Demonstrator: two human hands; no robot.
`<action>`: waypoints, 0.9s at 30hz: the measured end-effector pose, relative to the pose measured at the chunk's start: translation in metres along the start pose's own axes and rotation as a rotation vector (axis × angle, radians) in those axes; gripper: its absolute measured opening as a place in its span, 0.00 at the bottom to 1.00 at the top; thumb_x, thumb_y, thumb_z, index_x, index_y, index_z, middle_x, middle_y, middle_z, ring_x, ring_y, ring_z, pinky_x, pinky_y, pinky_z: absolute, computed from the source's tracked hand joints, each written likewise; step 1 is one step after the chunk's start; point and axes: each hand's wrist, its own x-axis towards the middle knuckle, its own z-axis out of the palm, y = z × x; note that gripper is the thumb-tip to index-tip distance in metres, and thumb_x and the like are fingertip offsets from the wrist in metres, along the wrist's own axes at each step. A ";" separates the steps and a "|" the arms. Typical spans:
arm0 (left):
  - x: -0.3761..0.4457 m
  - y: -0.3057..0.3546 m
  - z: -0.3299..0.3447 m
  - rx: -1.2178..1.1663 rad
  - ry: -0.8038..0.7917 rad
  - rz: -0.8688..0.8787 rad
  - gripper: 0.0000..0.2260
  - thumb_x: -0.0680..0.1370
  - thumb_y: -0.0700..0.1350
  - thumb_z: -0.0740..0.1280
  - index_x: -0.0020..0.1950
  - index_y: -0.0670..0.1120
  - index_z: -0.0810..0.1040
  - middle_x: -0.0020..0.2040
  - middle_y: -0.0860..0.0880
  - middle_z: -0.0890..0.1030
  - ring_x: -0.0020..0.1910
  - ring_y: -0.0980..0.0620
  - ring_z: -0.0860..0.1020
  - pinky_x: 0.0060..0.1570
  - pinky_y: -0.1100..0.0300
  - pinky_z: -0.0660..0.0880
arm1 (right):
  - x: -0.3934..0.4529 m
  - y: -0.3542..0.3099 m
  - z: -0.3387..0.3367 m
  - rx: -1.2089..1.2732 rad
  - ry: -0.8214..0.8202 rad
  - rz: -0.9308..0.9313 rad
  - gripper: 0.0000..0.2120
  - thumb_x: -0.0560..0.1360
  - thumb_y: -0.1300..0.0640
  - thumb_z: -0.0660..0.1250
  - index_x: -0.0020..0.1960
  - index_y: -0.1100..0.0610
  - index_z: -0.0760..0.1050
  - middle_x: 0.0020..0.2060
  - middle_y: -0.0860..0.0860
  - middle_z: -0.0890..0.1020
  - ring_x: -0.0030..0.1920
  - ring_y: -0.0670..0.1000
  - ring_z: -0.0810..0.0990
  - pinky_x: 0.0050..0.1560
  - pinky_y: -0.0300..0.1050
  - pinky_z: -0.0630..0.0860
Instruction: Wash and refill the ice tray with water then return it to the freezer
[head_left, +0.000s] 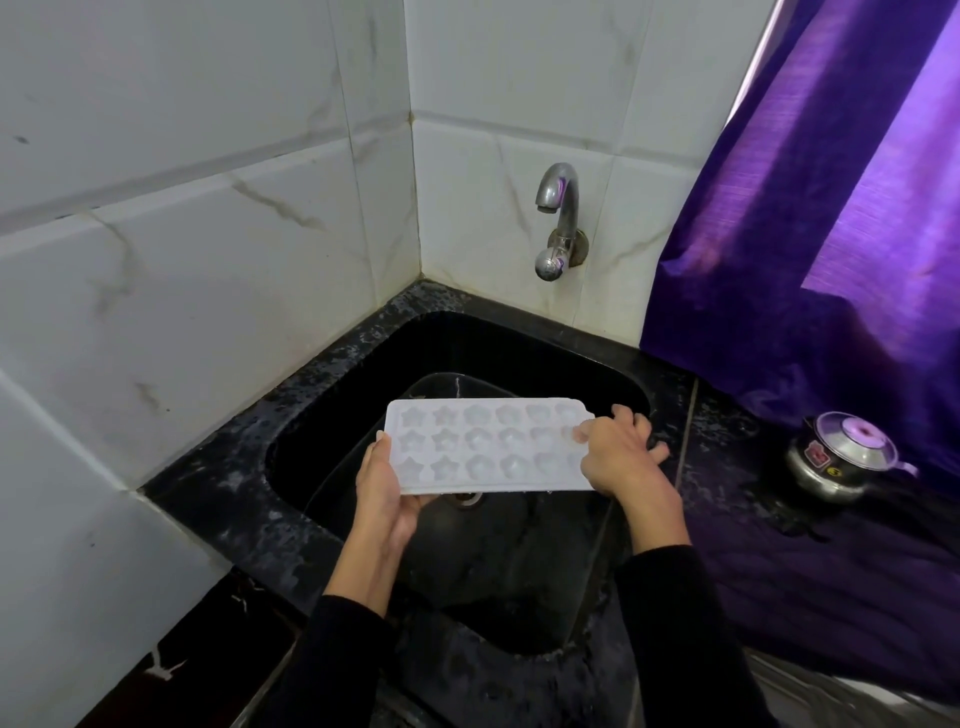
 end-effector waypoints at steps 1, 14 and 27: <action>0.001 0.000 0.001 -0.004 0.000 -0.002 0.17 0.83 0.54 0.54 0.63 0.46 0.73 0.56 0.41 0.81 0.53 0.40 0.81 0.44 0.42 0.80 | 0.000 0.000 0.001 -0.004 -0.004 -0.010 0.31 0.74 0.75 0.58 0.68 0.48 0.72 0.76 0.58 0.51 0.77 0.62 0.43 0.74 0.66 0.45; 0.006 -0.004 0.002 0.012 0.007 -0.011 0.18 0.82 0.55 0.55 0.64 0.46 0.73 0.56 0.41 0.82 0.53 0.40 0.81 0.44 0.42 0.80 | -0.002 0.005 0.010 -0.002 -0.015 -0.029 0.37 0.72 0.77 0.56 0.73 0.46 0.65 0.76 0.59 0.52 0.76 0.62 0.43 0.73 0.66 0.45; 0.005 -0.004 0.003 0.012 0.007 -0.001 0.17 0.83 0.55 0.55 0.63 0.46 0.73 0.56 0.41 0.81 0.53 0.40 0.81 0.46 0.41 0.80 | -0.007 0.007 0.012 0.069 -0.026 -0.016 0.37 0.72 0.78 0.54 0.73 0.48 0.64 0.75 0.58 0.53 0.76 0.63 0.44 0.74 0.65 0.48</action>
